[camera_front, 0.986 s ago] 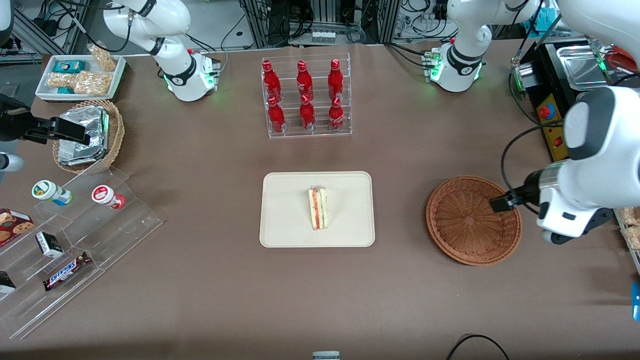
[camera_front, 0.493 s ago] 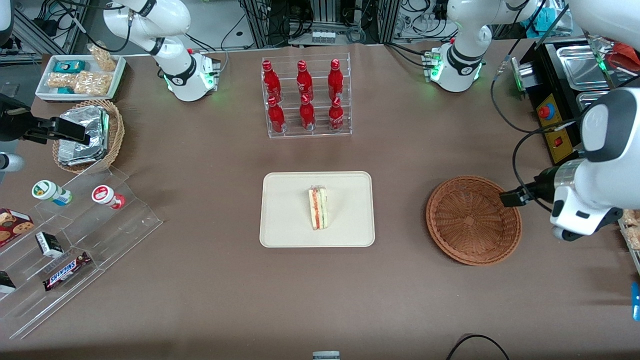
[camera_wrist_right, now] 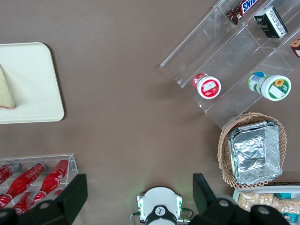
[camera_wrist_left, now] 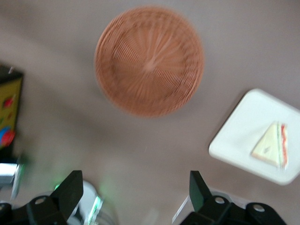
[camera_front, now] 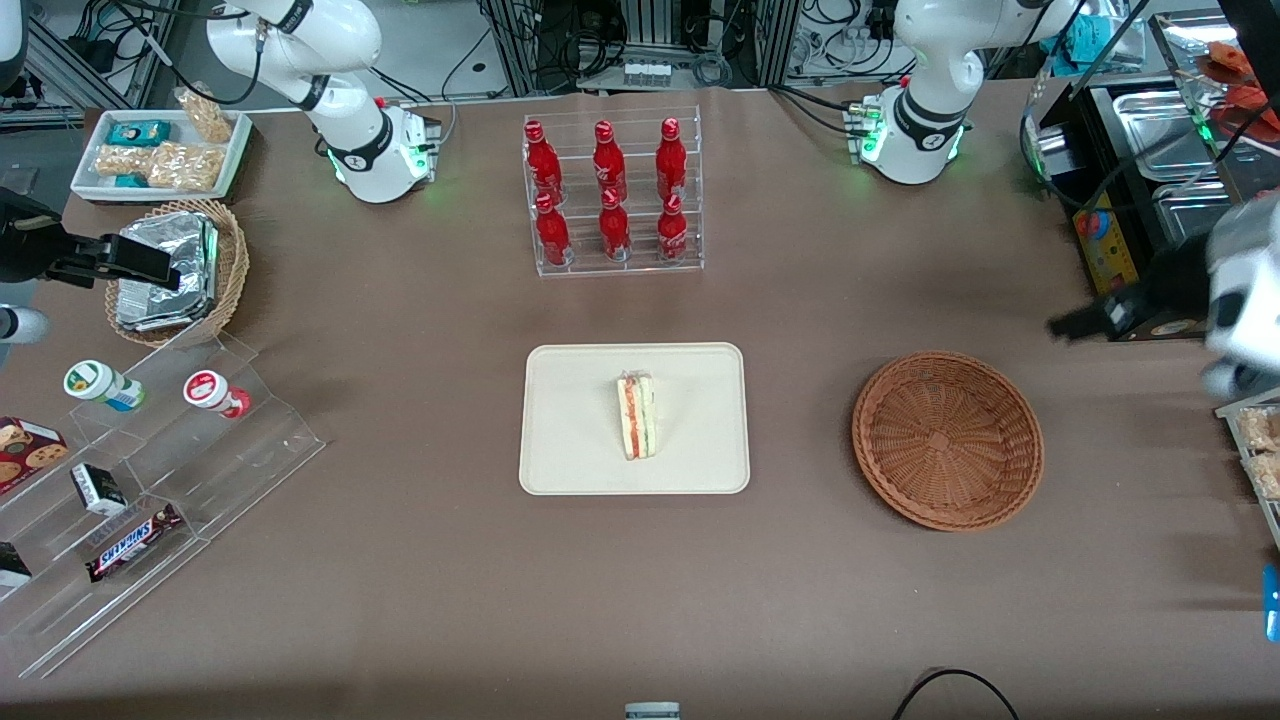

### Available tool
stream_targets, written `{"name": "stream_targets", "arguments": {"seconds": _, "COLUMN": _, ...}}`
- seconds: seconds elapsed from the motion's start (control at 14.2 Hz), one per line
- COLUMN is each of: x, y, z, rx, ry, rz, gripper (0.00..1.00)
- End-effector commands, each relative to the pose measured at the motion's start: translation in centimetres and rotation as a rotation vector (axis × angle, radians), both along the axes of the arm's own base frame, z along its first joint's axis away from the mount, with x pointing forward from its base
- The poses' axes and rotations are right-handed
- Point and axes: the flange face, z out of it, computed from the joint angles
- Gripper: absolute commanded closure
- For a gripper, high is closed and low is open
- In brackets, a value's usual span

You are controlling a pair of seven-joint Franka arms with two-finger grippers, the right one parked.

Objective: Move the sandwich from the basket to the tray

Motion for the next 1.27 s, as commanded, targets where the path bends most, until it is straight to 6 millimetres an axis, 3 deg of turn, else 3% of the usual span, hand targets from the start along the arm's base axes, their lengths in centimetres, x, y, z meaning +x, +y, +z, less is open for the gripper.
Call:
{"name": "stream_targets", "arguments": {"seconds": 0.0, "x": -2.9, "y": -0.3, "z": 0.8, "rx": -0.009, "ry": 0.020, "rz": -0.012, "gripper": 0.00}}
{"name": "stream_targets", "arguments": {"seconds": 0.14, "x": -2.8, "y": -0.6, "z": 0.7, "rx": 0.021, "ry": -0.009, "rz": -0.022, "gripper": 0.00}}
{"name": "stream_targets", "arguments": {"seconds": 0.35, "x": -4.5, "y": -2.3, "z": -1.2, "rx": 0.110, "ry": -0.051, "rz": -0.058, "gripper": 0.00}}
{"name": "stream_targets", "arguments": {"seconds": 0.7, "x": -4.8, "y": -3.7, "z": -0.1, "rx": 0.113, "ry": -0.072, "rz": -0.083, "gripper": 0.00}}
{"name": "stream_targets", "arguments": {"seconds": 0.99, "x": -4.4, "y": -3.1, "z": -0.4, "rx": 0.160, "ry": -0.090, "rz": -0.090, "gripper": 0.00}}
{"name": "stream_targets", "arguments": {"seconds": 1.2, "x": -4.0, "y": -4.8, "z": -0.2, "rx": 0.184, "ry": -0.136, "rz": -0.144, "gripper": 0.00}}
